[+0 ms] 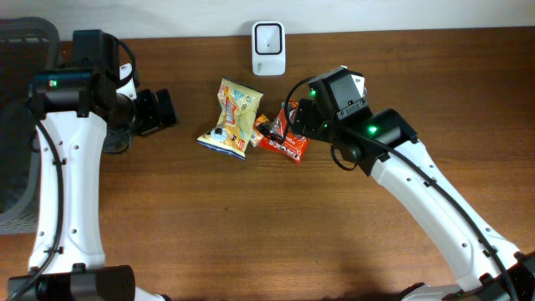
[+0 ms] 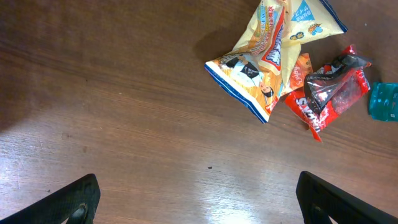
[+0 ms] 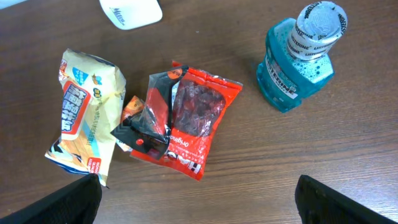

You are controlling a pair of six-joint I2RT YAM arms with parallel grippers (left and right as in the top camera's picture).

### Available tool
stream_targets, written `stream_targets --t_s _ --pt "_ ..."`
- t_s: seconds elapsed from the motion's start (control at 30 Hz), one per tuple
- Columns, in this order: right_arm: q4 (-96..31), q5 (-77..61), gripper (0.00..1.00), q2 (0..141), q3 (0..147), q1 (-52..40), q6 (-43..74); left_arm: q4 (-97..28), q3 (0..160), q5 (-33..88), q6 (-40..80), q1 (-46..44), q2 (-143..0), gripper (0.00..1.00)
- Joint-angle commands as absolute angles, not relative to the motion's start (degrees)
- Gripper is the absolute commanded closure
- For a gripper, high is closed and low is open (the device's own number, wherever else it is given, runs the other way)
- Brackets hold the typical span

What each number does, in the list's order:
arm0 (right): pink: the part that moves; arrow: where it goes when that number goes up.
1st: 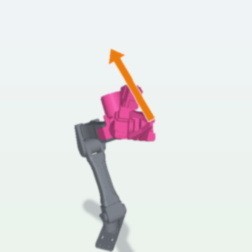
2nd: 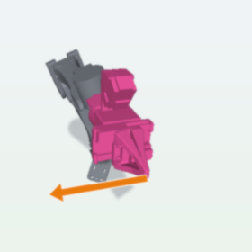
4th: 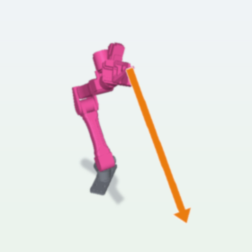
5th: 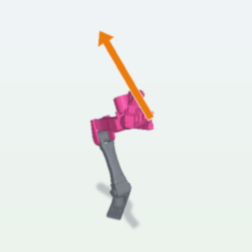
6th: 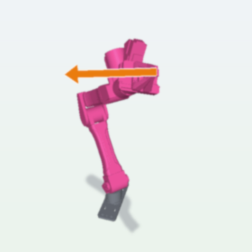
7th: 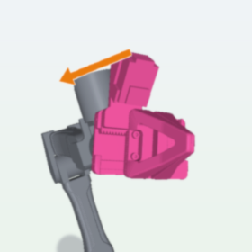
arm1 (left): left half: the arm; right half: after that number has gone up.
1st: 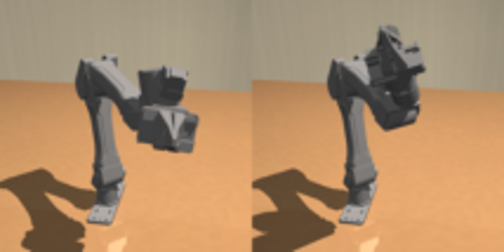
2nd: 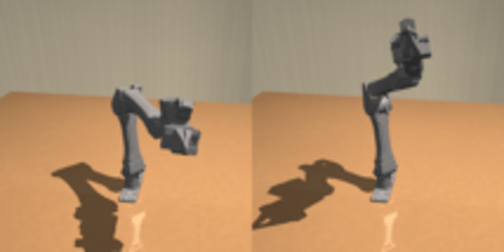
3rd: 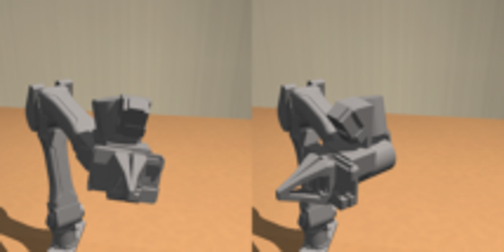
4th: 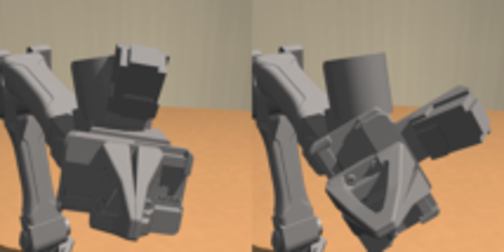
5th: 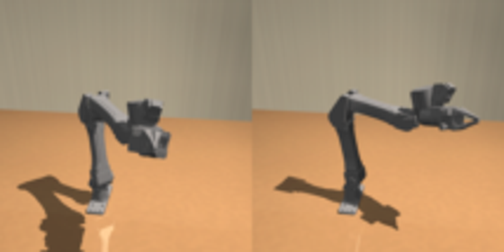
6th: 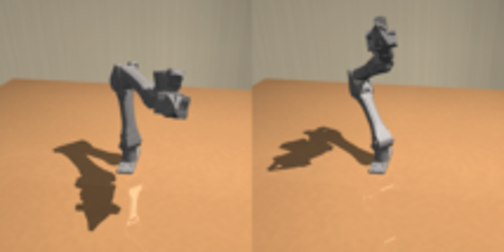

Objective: Scan the item barcode
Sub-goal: 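Grasp the blue mouthwash bottle with the right gripper and lift it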

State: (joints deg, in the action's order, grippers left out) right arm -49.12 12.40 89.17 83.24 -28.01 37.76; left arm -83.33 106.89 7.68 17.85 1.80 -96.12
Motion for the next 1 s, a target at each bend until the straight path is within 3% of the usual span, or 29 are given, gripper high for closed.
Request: stream_targets --t_s 0.0,0.1,0.3,0.37,0.5,0.6,0.73,0.83,0.87,0.97 --pt "-47.90 13.08 0.01 89.43 83.90 -28.47 38.44 -83.24 106.91 8.08 18.44 1.78 -96.20 0.01" --pt "-45.84 17.06 0.01 89.62 83.90 -28.42 38.52 -83.24 106.91 8.08 18.44 1.78 -96.20 0.01" --pt "-41.15 29.10 0.02 96.92 83.90 -26.09 50.50 -83.24 106.91 8.08 18.44 1.78 -96.20 0.01" --pt "-40.88 29.41 0.12 98.37 83.90 -23.40 54.78 -83.24 106.91 8.08 18.44 1.78 -96.20 0.01" --pt "-37.06 24.34 0.16 101.03 83.90 -14.81 55.09 -83.24 106.91 8.08 18.44 1.78 -96.20 0.01" --pt "-35.27 20.78 0.18 102.35 83.90 -14.17 54.92 -83.24 106.91 8.08 18.44 1.78 -96.20 0.01" --pt "-35.18 20.05 0.39 105.10 83.90 -14.22 54.22 -83.24 106.91 8.08 18.44 1.78 -96.20 0.01" --pt "-34.79 21.71 0.48 105.16 84.07 -14.15 47.33 -83.24 106.91 8.08 18.44 1.78 -96.20 0.01" --pt "-35.14 23.33 0.55 105.14 84.36 -14.15 44.47 -83.24 106.91 8.08 18.44 1.78 -96.20 0.01" --pt "-35.31 23.81 0.60 105.03 84.47 -14.15 42.17 -83.24 106.91 8.08 18.44 1.78 -96.20 0.01"
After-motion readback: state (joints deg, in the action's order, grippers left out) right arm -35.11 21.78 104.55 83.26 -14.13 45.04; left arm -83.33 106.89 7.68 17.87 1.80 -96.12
